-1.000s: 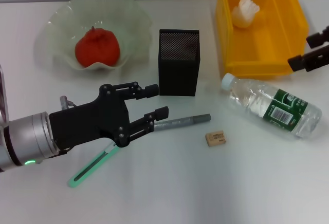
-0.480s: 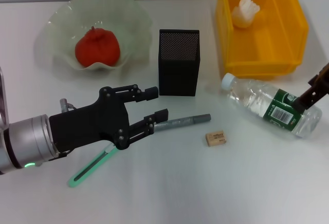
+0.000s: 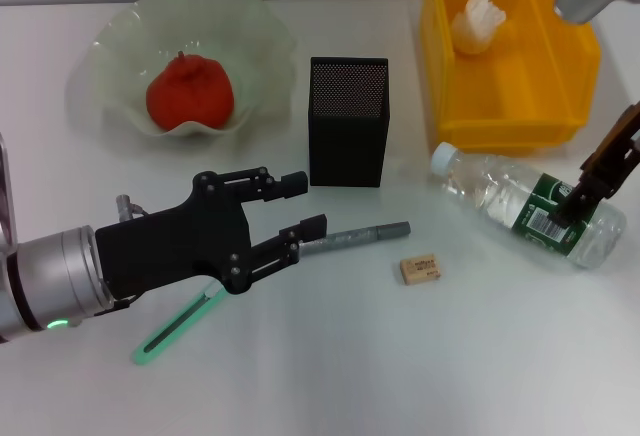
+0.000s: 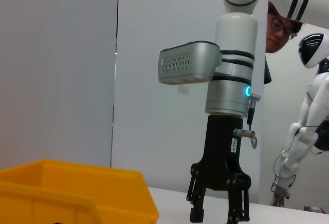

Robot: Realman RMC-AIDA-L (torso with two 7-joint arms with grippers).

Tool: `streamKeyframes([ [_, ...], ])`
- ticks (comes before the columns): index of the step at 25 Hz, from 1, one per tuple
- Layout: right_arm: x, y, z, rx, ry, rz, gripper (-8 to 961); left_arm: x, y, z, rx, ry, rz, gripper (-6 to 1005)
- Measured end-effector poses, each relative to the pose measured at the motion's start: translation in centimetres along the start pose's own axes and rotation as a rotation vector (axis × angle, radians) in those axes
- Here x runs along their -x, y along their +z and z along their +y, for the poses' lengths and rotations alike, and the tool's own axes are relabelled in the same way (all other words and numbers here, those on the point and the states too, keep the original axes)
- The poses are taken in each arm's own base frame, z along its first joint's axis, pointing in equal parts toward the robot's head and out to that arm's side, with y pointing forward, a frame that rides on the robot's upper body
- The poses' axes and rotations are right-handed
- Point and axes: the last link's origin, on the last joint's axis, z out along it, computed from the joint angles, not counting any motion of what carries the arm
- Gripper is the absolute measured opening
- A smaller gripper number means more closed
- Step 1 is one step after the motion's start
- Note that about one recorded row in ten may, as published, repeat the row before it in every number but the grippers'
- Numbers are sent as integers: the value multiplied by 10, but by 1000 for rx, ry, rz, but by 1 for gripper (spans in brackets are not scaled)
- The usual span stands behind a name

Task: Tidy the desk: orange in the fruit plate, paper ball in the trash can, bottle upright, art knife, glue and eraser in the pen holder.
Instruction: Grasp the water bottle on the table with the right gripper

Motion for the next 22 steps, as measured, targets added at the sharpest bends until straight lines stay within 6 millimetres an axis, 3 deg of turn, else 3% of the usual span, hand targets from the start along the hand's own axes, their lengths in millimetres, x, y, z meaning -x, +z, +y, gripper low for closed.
streamKeyframes([
  [22, 16, 37, -2, -25, -52, 26, 835, 1, 0, 0, -1, -6, 0, 465],
])
